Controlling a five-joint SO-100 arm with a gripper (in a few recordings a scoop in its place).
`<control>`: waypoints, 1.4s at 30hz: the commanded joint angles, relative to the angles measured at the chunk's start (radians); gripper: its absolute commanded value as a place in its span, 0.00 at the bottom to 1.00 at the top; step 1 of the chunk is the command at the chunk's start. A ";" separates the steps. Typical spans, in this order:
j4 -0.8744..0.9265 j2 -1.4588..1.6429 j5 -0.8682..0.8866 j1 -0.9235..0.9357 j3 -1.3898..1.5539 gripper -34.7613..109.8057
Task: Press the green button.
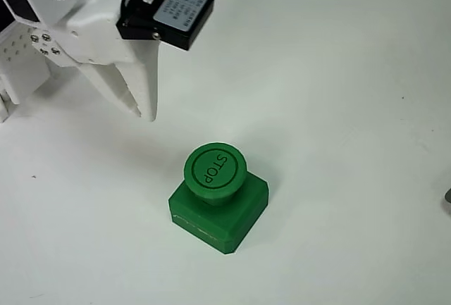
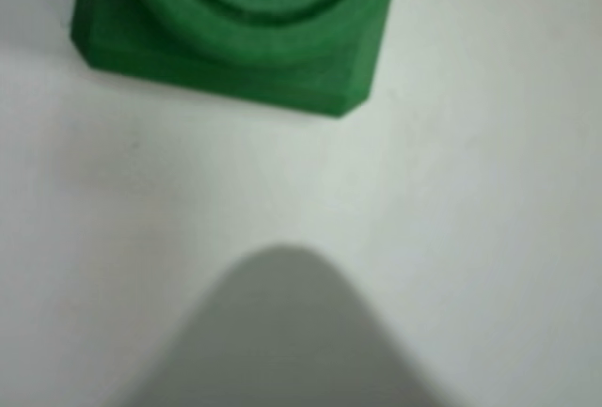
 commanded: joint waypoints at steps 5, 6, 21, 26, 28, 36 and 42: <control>0.051 -0.132 -0.026 0.023 -0.252 0.24; 0.071 -0.153 -0.023 0.023 -0.270 0.24; 0.103 -0.393 -0.044 0.014 -0.460 0.24; 0.098 -0.436 -0.044 -0.014 -0.489 0.24; 0.100 -0.454 -0.040 -0.020 -0.506 0.24; 0.103 -0.512 -0.023 -0.071 -0.597 0.24; 0.103 -0.534 -0.023 -0.074 -0.600 0.24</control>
